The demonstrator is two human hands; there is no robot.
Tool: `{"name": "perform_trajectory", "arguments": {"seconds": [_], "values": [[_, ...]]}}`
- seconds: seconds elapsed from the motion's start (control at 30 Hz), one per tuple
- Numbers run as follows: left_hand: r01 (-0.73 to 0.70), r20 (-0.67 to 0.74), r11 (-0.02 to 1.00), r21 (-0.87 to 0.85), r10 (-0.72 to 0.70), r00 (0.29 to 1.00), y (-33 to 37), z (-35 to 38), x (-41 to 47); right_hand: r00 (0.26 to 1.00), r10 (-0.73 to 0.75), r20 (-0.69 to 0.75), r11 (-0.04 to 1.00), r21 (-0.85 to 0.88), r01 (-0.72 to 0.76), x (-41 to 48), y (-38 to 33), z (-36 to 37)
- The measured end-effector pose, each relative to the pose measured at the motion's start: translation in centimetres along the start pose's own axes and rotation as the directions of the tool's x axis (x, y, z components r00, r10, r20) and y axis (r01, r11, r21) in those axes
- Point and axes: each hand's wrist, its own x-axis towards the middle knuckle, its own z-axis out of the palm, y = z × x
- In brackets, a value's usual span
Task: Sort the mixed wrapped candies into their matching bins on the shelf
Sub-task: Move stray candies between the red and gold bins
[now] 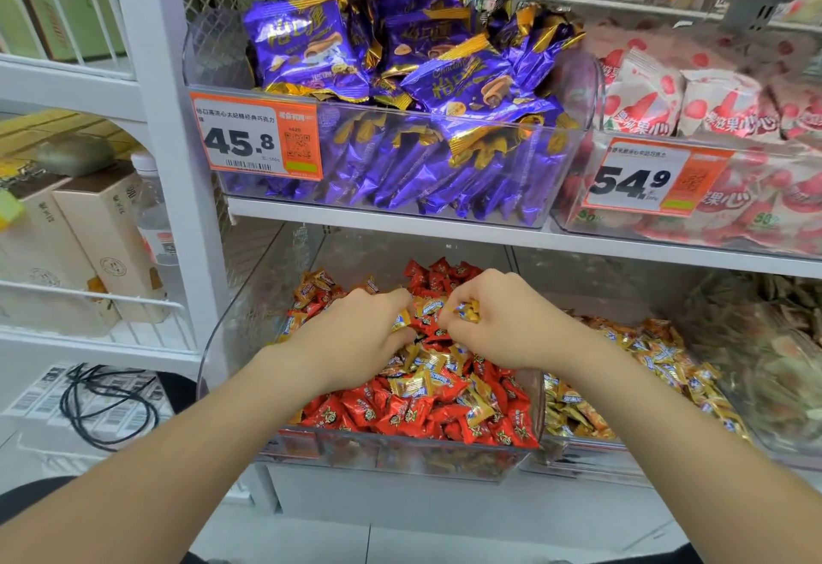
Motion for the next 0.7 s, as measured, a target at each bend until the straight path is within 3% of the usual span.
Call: {"name": "perform_trajectory", "arguments": {"seconds": [0.2,0.4,0.53,0.7], "values": [[0.010,0.173,0.990,0.140,-0.035,0.984,0.1,0.7,-0.1,0.994,-0.017,0.112,0.988,-0.150,0.034,-0.5,0.3,0.2],[-0.030,0.130,0.985,0.169,0.008,0.992,0.5,1.2,0.3,0.991,-0.040,0.131,0.916,-0.392,0.089,-0.9,-0.2,2.0],[-0.008,0.039,0.998,0.069,0.005,0.999,0.1,0.9,0.5,0.991,-0.073,0.109,0.878,-0.464,0.116,-0.4,-0.2,3.4],[0.033,-0.008,0.994,-0.107,-0.034,0.999,-0.8,-0.1,0.3,0.993,-0.102,0.067,0.926,-0.359,0.119,0.3,-0.6,3.0]]}}
